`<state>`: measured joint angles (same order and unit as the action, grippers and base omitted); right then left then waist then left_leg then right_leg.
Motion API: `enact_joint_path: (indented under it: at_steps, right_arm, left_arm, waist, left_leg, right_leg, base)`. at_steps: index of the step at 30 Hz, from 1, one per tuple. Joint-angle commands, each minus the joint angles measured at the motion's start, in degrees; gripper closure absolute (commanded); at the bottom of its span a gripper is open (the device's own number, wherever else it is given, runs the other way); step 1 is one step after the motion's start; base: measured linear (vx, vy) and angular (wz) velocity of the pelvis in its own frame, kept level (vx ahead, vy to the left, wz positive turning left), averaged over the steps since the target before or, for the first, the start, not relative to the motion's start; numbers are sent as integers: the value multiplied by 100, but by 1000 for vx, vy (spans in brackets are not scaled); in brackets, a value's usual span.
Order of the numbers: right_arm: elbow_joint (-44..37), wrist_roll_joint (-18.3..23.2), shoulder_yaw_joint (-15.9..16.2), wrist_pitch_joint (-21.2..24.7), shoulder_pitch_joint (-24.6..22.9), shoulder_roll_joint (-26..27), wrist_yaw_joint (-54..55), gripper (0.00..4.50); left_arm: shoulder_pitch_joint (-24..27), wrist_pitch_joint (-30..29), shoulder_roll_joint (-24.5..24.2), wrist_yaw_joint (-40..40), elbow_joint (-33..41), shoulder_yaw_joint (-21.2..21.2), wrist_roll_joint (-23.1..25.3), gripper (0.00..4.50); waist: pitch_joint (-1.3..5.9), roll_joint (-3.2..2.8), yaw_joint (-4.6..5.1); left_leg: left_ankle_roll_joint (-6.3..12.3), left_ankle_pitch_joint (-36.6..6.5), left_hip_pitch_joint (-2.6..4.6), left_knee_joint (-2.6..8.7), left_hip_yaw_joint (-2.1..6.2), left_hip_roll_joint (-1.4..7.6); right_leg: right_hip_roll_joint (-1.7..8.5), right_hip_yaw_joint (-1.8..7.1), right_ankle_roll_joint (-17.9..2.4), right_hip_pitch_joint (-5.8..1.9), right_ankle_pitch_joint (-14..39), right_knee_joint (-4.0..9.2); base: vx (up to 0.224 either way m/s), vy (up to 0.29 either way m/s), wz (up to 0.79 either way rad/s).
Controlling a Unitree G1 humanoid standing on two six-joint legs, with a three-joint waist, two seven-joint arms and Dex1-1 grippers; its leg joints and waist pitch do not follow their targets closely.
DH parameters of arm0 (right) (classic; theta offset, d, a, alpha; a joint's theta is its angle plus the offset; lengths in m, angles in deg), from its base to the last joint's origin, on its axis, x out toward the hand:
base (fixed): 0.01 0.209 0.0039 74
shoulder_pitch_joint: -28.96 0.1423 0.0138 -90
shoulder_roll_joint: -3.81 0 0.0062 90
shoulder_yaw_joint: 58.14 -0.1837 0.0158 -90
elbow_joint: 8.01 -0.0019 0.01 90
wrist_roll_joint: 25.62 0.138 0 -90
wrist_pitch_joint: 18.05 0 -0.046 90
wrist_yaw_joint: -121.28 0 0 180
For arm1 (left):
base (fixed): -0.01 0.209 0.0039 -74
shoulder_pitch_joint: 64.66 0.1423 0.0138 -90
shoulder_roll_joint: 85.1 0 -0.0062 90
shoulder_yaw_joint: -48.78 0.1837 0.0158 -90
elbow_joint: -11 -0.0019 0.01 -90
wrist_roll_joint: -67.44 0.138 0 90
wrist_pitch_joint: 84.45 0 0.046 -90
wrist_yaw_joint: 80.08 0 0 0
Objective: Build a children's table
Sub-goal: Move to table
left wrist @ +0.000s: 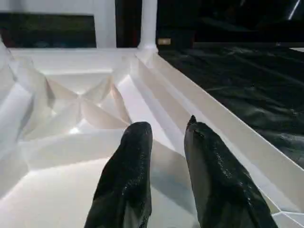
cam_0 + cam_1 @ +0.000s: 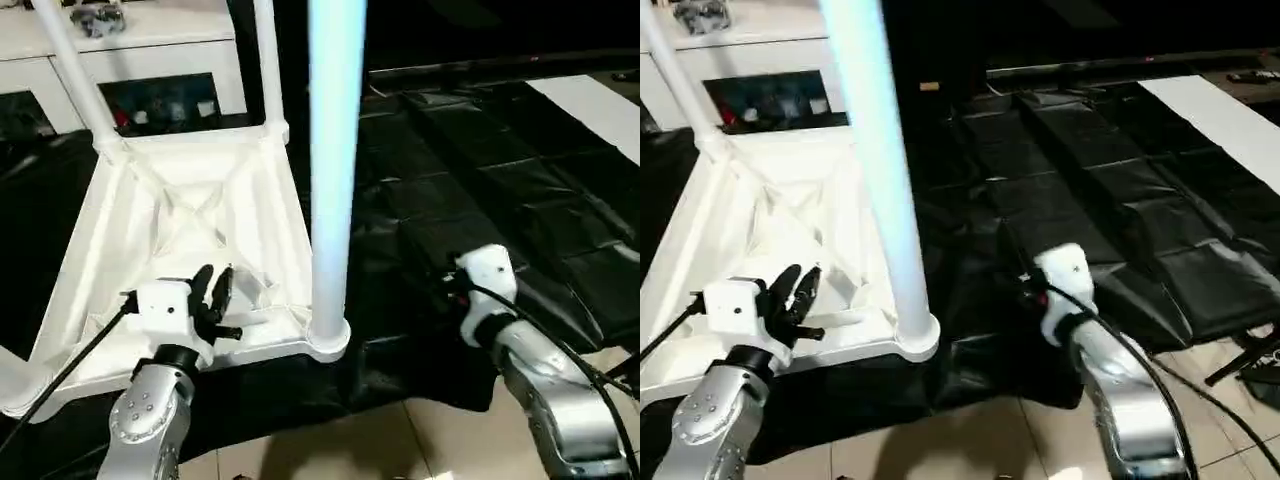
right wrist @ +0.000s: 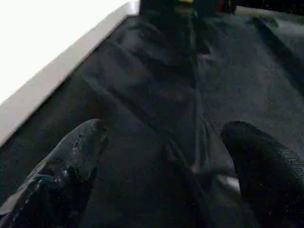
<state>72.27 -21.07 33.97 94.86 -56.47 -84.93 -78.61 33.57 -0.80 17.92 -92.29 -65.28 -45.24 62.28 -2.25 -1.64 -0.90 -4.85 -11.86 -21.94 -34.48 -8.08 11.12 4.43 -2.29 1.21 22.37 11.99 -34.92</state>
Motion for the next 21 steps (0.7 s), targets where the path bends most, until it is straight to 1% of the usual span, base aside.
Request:
enact_joint_path:
  at_steps: [1, 2, 3, 4, 5, 6, 7, 8, 9, 10, 11, 12, 13, 14, 15, 16, 17, 18, 19, 20, 21]
  right_arm:
    - [170, -73, 84, -143, 83, -11, -7, 21]
    - [223, -68, 89, -158, 110, -1, -23, 21]
    - [231, -72, 90, -175, 114, 0, -23, 21]
    - [243, -78, 89, -198, 119, 1, -30, 21]
    - [277, -153, 92, -294, 117, -27, -1, 21]
    - [297, -174, 94, -326, 121, -36, 5, 21]
    - [315, -170, 88, -337, 124, -40, 2, 21]
    - [370, -161, 64, -352, 143, -51, -2, 21]
    - [400, -157, 50, -358, 155, -58, -2, 21]
    - [443, -143, 20, -369, 170, -58, 10, 21]
    - [490, -108, -43, -388, 190, -40, 42, 21]
    - [546, -13, -177, -398, 213, 12, 101, 21]
    - [570, 33, -243, -371, 223, 38, 133, 21]
    - [640, 89, -368, -348, 254, 48, 195, 21]
    - [654, 97, -388, -345, 259, 46, 204, 21]
    - [664, 97, -394, -346, 261, 38, 205, 21]
    - [703, 89, -392, -370, 261, -20, 172, 21]
    - [721, 87, -363, -405, 257, -69, 121, 21]
    - [720, 88, -339, -435, 248, -105, 75, 21]
    - [721, 90, -323, -454, 244, -124, 47, 21]
    - [721, 104, -332, -463, 239, -124, 29, 21]
  left_arm:
    - [-28, 177, -111, 73, 80, 122, 266, 314]
    - [16, 285, -135, 127, 147, 192, 409, 314]
    - [41, 297, -124, 133, 164, 195, 408, 314]
    - [62, 293, -112, 135, 176, 194, 389, 314]
    - [107, 156, -7, 152, 177, 103, 177, 314]
    - [113, 130, 33, 166, 163, 65, 110, 314]
    - [117, 151, 51, 174, 154, 49, 88, 314]
    - [117, 47, 81, 161, 127, 13, -15, 314]
    - [117, -45, 94, 146, 114, -5, -81, 314]
    - [105, 18, 95, 111, 74, -18, -128, 314]
    - [97, 84, 84, 98, 37, -30, -139, 314]
    - [97, 187, 60, 112, -6, -26, -114, 314]
    - [100, 221, 51, 120, -19, -24, -100, 314]
    - [113, 260, 40, 131, -59, -33, -94, 314]
    - [117, 266, 41, 132, -66, -36, -97, 314]
    - [119, 271, 42, 133, -72, -40, -99, 314]
    - [132, 325, 44, 142, -100, -57, -92, 314]
    - [136, 335, 53, 166, -107, -77, -88, 314]
    - [149, 368, 61, 234, -101, -100, -32, 314]
    - [155, 388, 66, 282, -97, -115, 6, 314]
    - [157, 431, 70, 289, -107, -127, -1, 314]
  waist:
    - [247, -28, -63]
    - [246, -30, -43]
    - [243, -136, 24]
    - [243, -136, 24]
    - [203, -207, 141]
    - [186, -252, 166]
    - [168, -285, 201]
    - [151, -230, 196]
    - [97, -182, 128]
    - [135, -99, 109]
    - [172, 205, -183]
    - [152, 250, -186]
    - [114, 236, -136]
    - [140, 255, -455]
    - [153, 269, -538]
    - [206, 226, -610]
    - [233, 244, -673]
    - [243, 266, -703]
    - [264, 220, -760]
    - [293, 117, -746]
    - [340, 30, -717]
  left_leg:
    - [948, -682, -233, 502, 207, -56]
    - [1132, -773, -187, 470, 285, -63]
    - [1203, -1006, -160, 461, 510, 16]
    - [1203, -1006, -160, 461, 510, 16]
    - [1324, -1331, -75, 644, 950, 195]
    - [1403, -1511, 12, 746, 1152, 282]
    - [1467, -1865, 167, 856, 1482, 404]
    - [1465, -1974, 180, 886, 1595, 417]
    - [1280, -2245, -18, 977, 1566, 146]
    - [1241, -2162, -46, 874, 1521, -60]
    - [714, -891, -98, -430, 688, -643]
    - [650, -484, -96, -589, 582, -478]
    - [546, -281, -167, -521, 503, -313]
    - [767, -345, -302, -288, 465, -100]
    - [944, -444, -238, -322, 434, -84]
    - [1020, -447, -169, -383, 413, -51]
    - [1218, -277, -403, -596, 436, -88]
    - [1226, -236, -468, -680, 463, -103]
    - [1147, -47, -441, -603, 496, -50]
    - [1359, 439, -355, -214, 448, -32]
    - [1582, 808, -229, -31, 375, -17]
  right_leg:
    - [284, -204, -979, -466, 330, 372]
    - [265, -274, -1013, -419, 428, 413]
    - [194, -435, -1320, -457, 543, 375]
    - [194, -435, -1320, -457, 543, 375]
    - [-66, -571, -1649, -452, 667, 143]
    - [-138, -573, -1727, -396, 870, -8]
    - [-210, -474, -1726, -262, 1254, -296]
    - [-196, -385, -1725, -195, 1306, -382]
    - [-151, -232, -1694, -290, 1272, -384]
    - [-67, -119, -1824, -323, 1227, -184]
    - [936, 4, -1235, -313, 3277, 914]
    - [1075, 48, -975, -299, 3919, 985]
    - [1050, 500, -638, -294, 4255, 982]
    - [1082, 648, -462, -579, 3303, 691]
    - [1171, 766, -552, -558, 2979, 717]
    - [1218, 888, -810, -541, 2440, 691]
    - [1278, 969, -1407, -754, 891, 624]
    - [1284, 989, -1488, -771, 433, 593]
    - [1149, 864, -1687, -700, -260, 535]
    - [721, 565, -1802, -656, -553, 377]
    - [494, 386, -1811, -618, -555, 290]
  base:
    - [0, 0, 0]
    - [-21, -13, 37]
    - [9, -31, 58]
    - [9, -31, 58]
    - [13, -49, 53]
    - [-11, -72, 53]
    - [-11, -72, 53]
    - [-11, -122, 62]
    - [-15, -182, 71]
    - [-15, -182, 71]
    - [-55, -158, 69]
    - [-72, -101, 38]
    - [-72, -101, 38]
    - [-18, -100, 11]
    - [-4, -67, 25]
    - [-4, -67, 25]
    - [-3, 7, 24]
    - [8, 85, 10]
    - [8, 85, 10]
    - [4, 151, 5]
    - [7, 196, 5]
